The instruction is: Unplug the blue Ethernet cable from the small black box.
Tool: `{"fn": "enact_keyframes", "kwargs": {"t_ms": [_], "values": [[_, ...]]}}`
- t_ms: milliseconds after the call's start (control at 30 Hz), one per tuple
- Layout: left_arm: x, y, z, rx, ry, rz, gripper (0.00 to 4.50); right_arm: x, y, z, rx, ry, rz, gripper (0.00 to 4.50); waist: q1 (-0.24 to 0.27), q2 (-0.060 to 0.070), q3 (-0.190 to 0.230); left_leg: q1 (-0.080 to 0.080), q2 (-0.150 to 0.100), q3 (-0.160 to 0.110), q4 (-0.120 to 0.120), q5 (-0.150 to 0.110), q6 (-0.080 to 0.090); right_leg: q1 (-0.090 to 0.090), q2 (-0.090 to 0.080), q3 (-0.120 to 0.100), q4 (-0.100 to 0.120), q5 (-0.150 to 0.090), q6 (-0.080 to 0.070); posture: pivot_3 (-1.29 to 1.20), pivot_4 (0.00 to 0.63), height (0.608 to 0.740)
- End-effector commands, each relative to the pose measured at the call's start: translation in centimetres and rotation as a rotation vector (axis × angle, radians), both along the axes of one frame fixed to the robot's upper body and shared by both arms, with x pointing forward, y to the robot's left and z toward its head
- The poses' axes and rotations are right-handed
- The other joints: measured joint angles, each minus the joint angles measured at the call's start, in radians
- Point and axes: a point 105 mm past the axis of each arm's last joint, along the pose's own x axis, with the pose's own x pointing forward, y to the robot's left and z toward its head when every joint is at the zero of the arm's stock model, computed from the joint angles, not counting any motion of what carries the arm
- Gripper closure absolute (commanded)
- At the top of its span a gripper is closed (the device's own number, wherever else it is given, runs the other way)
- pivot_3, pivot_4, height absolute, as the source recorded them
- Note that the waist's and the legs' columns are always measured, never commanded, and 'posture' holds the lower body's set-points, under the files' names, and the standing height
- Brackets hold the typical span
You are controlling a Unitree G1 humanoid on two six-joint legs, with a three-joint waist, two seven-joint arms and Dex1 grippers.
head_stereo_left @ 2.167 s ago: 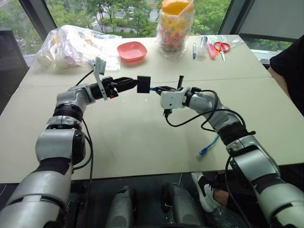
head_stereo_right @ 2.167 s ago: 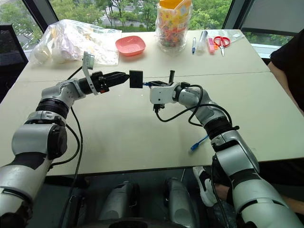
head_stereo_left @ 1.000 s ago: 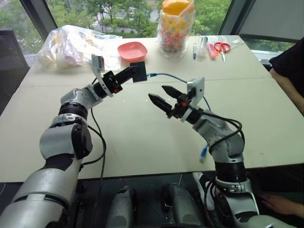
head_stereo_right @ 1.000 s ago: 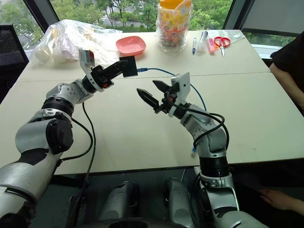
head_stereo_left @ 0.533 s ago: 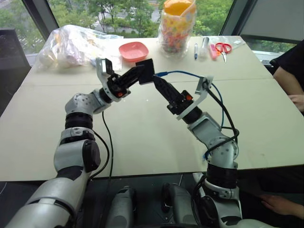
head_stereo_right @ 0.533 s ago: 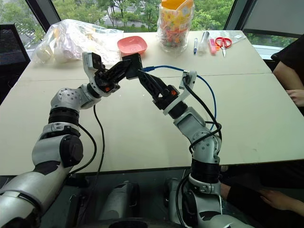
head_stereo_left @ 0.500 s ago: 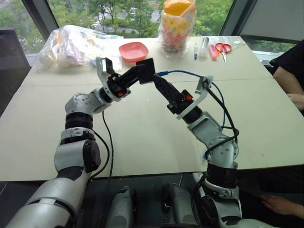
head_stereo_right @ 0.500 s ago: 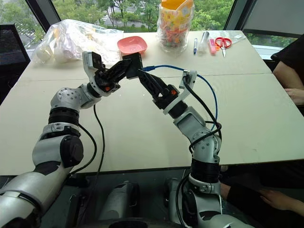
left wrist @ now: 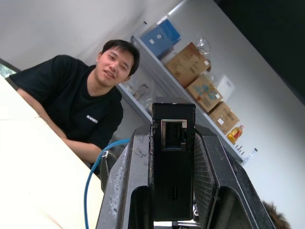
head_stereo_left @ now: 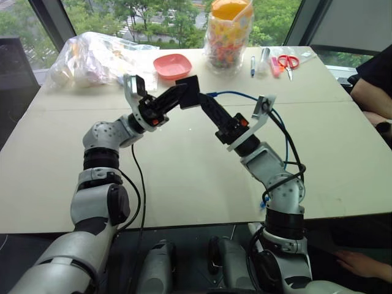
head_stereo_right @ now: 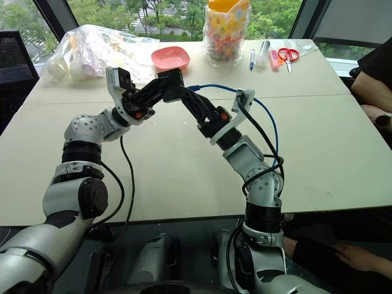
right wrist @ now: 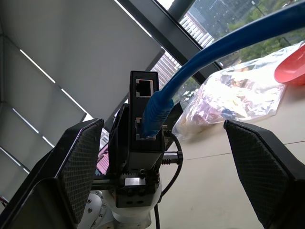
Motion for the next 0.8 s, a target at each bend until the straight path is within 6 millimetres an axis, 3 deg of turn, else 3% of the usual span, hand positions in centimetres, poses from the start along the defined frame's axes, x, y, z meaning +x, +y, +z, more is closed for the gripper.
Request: {"fn": "enact_keyframes", "kwargs": {"t_ms": [33,200,233,533,667,800], "values": [[-0.4,0.0,1.1,-0.012,-0.05,-0.01,4.02,-0.2,0.3,1.6,0.04,-0.052,0.008,1.6,0.0,0.0,0.0,0.0,0.0,0.0,0.0,0.0,0.0,0.0,0.0,0.0,0.0,0.0,0.0,0.0,0.15,0.74],[-0.4,-0.1,1.0,-0.011,-0.049,-0.011,4.02,-0.1,0.4,1.8,0.052,-0.059,0.007,4.1,0.0,0.0,0.0,0.0,0.0,0.0,0.0,0.0,0.0,0.0,0.0,0.0,0.0,0.0,0.0,0.0,0.15,0.74],[-0.4,-0.1,1.0,-0.012,-0.048,-0.01,4.02,-0.1,0.5,1.8,0.057,-0.059,0.008,4.38,0.0,0.0,0.0,0.0,0.0,0.0,0.0,0.0,0.0,0.0,0.0,0.0,0.0,0.0,0.0,0.0,0.15,0.74],[0.0,0.3,0.8,0.009,-0.053,0.041,4.02,0.1,0.9,1.0,0.035,-0.028,-0.004,4.38,0.0,0.0,0.0,0.0,0.0,0.0,0.0,0.0,0.0,0.0,0.0,0.0,-0.001,0.0,0.0,0.0,0.15,0.74],[1.1,3.9,1.8,-0.007,-0.065,0.187,4.02,2.3,-3.1,0.9,0.065,0.02,-0.184,4.38,-0.003,0.0,0.0,0.0,0.0,0.0,0.0,0.0,0.0,0.0,0.0,0.0,-0.001,0.0,0.0,0.0,0.15,0.74],[1.7,6.6,1.9,0.007,-0.054,0.297,4.02,3.3,-5.7,1.1,0.031,0.014,-0.262,4.38,-0.002,0.0,0.0,-0.001,0.0,0.0,-0.001,0.0,0.0,-0.001,0.001,0.0,-0.001,0.0,0.0,0.0,0.15,0.74]]}}
